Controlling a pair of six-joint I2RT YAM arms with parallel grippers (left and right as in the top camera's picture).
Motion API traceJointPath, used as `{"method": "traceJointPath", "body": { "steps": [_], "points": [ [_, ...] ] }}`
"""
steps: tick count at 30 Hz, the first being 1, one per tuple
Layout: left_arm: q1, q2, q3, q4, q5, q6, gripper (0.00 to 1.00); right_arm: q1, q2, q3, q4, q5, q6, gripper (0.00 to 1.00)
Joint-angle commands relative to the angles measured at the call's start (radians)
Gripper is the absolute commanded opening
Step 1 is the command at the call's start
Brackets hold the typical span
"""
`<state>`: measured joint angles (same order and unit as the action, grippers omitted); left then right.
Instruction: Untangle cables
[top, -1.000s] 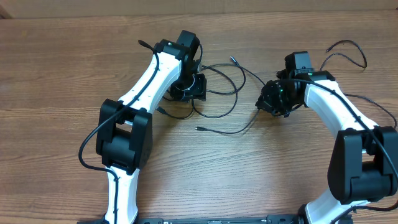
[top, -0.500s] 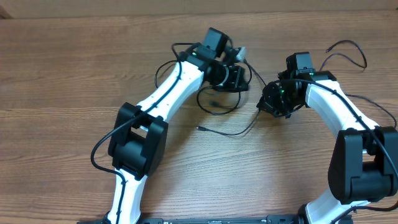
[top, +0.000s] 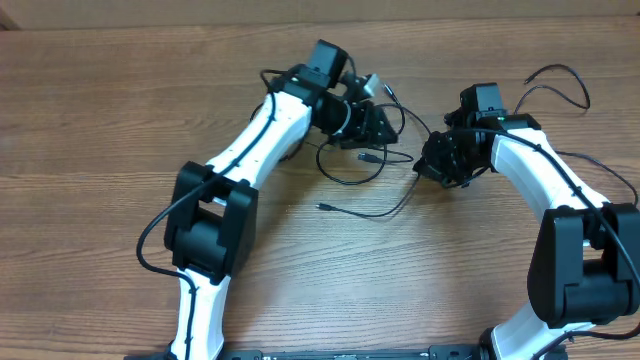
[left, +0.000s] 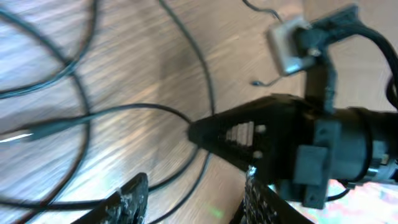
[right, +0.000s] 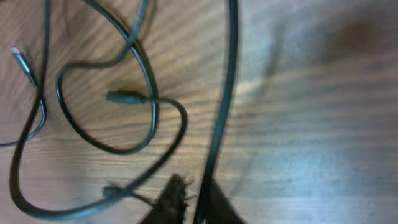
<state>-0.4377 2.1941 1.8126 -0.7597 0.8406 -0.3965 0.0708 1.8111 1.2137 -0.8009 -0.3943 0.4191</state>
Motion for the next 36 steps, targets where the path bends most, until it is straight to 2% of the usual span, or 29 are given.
{"method": "traceJointPath", "body": {
  "steps": [1, 4, 6, 9, 18, 21, 25, 31, 36],
  "points": [
    [0.060, -0.011, 0.003, -0.046, -0.008, 0.041, 0.49, -0.001, -0.019, 0.024, 0.047, 0.010, -0.010, 0.15],
    [0.096, -0.037, 0.003, -0.084, -0.029, 0.109, 0.46, 0.002, -0.019, 0.024, 0.068, -0.022, 0.005, 0.16],
    [0.120, -0.069, 0.003, -0.111, -0.118, 0.125, 0.46, 0.002, -0.019, 0.024, 0.075, -0.078, 0.057, 0.16],
    [0.138, -0.103, 0.003, -0.138, -0.172, 0.150, 0.46, 0.002, -0.019, 0.024, 0.073, -0.110, 0.154, 0.16],
    [0.141, -0.119, 0.003, -0.201, -0.249, 0.166, 0.44, 0.002, -0.019, 0.024, 0.090, -0.222, 0.496, 0.36],
    [0.141, -0.119, 0.003, -0.205, -0.250, 0.174, 0.44, 0.002, -0.019, 0.024, 0.112, -0.225, 0.555, 0.41],
    [0.137, -0.119, 0.003, -0.223, -0.249, 0.174, 0.43, 0.002, -0.019, 0.023, 0.168, -0.220, 0.658, 0.43],
    [0.132, -0.119, 0.003, -0.227, -0.267, 0.192, 0.43, 0.002, -0.019, 0.023, 0.187, -0.222, 0.735, 0.43],
    [0.129, -0.119, 0.003, -0.232, -0.303, 0.192, 0.43, 0.002, -0.019, 0.023, 0.195, -0.269, 0.733, 0.43]
  ]
}}
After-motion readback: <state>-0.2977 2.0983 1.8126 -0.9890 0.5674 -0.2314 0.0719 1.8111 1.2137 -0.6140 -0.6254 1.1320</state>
